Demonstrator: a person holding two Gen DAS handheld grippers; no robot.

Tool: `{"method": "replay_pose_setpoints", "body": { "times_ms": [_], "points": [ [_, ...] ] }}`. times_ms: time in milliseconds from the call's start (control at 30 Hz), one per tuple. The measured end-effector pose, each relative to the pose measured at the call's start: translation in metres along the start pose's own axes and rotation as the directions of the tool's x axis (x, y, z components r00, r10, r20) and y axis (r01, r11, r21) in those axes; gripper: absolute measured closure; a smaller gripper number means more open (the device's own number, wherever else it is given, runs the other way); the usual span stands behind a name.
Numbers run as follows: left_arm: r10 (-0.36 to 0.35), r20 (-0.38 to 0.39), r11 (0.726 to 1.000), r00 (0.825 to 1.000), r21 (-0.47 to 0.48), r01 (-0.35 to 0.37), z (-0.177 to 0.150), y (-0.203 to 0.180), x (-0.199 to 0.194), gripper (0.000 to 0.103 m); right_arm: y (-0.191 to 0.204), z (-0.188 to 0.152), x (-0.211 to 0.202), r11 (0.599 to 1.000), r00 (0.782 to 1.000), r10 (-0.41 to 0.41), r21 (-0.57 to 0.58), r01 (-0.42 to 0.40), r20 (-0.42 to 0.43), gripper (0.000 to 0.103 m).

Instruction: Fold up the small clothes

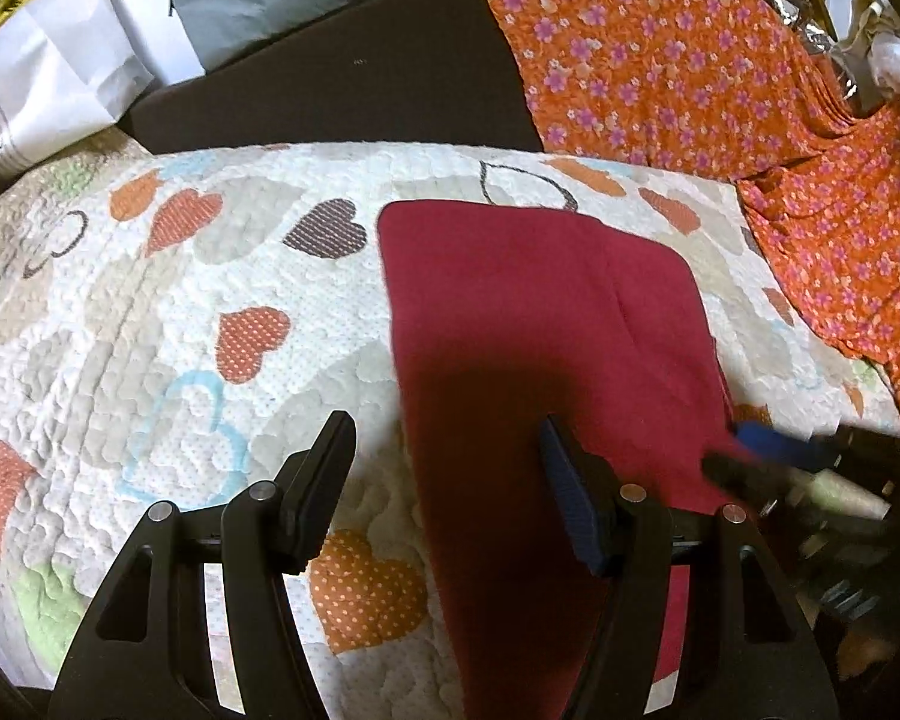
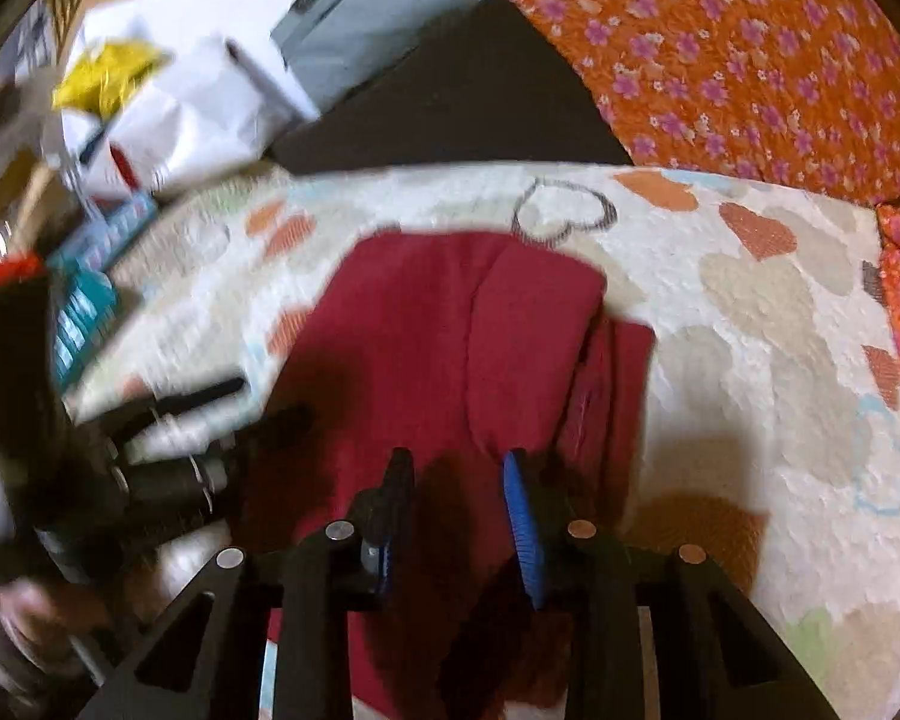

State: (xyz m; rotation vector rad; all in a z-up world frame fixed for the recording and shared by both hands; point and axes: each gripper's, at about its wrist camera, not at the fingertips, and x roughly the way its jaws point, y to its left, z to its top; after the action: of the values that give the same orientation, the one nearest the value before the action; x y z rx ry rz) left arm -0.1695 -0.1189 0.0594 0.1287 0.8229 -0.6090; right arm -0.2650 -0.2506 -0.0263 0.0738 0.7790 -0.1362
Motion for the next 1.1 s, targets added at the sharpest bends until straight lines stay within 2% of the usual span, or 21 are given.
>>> {"method": "replay_pose_setpoints", "body": {
  "times_ms": [100, 167, 300, 367, 467, 567, 833, 1100],
  "points": [
    [0.037, 0.031, 0.999, 0.999, 0.004, -0.037, -0.001, -0.001, -0.006, 0.040, 0.001, -0.014, 0.006, 1.000, 1.000, -0.023, -0.005, 0.023, -0.010, 0.073],
    [0.071, 0.045, 0.997, 0.996, 0.018, -0.072, -0.002, -0.001, -0.010, 0.040, 0.001, -0.013, -0.002, 1.000, 1.000, -0.022, 0.006, 0.022, 0.007, 0.073],
    [0.081, 0.078, 0.996, 0.994, 0.018, -0.083, -0.003, -0.001, -0.021, 0.040, 0.000, -0.009, -0.027, 0.998, 0.998, 0.008, 0.056, -0.012, 0.067, 0.072],
    [0.088, 0.092, 0.996, 0.992, 0.021, -0.091, -0.003, -0.001, -0.028, 0.040, 0.000, -0.007, -0.038, 0.997, 0.994, 0.012, 0.075, -0.020, 0.106, 0.070],
    [0.096, 0.115, 0.995, 0.989, 0.025, -0.099, -0.003, -0.001, -0.037, 0.040, 0.006, -0.005, -0.050, 0.996, 0.989, -0.001, 0.085, -0.012, 0.151, 0.058],
    [0.097, 0.133, 0.995, 0.986, 0.019, -0.100, -0.006, -0.001, -0.046, 0.040, 0.012, -0.003, -0.057, 0.996, 0.984, -0.003, 0.086, -0.012, 0.177, 0.056],
    [0.100, 0.156, 0.993, 0.983, 0.038, -0.107, -0.011, -0.009, -0.056, 0.040, 0.018, -0.004, -0.062, 0.995, 0.983, -0.013, 0.099, -0.005, 0.181, 0.056],
    [0.097, 0.143, 0.994, 0.985, 0.037, -0.103, -0.014, -0.013, -0.055, 0.040, 0.018, -0.008, -0.061, 0.994, 0.985, -0.020, 0.109, 0.002, 0.170, 0.056]
  ]
}}
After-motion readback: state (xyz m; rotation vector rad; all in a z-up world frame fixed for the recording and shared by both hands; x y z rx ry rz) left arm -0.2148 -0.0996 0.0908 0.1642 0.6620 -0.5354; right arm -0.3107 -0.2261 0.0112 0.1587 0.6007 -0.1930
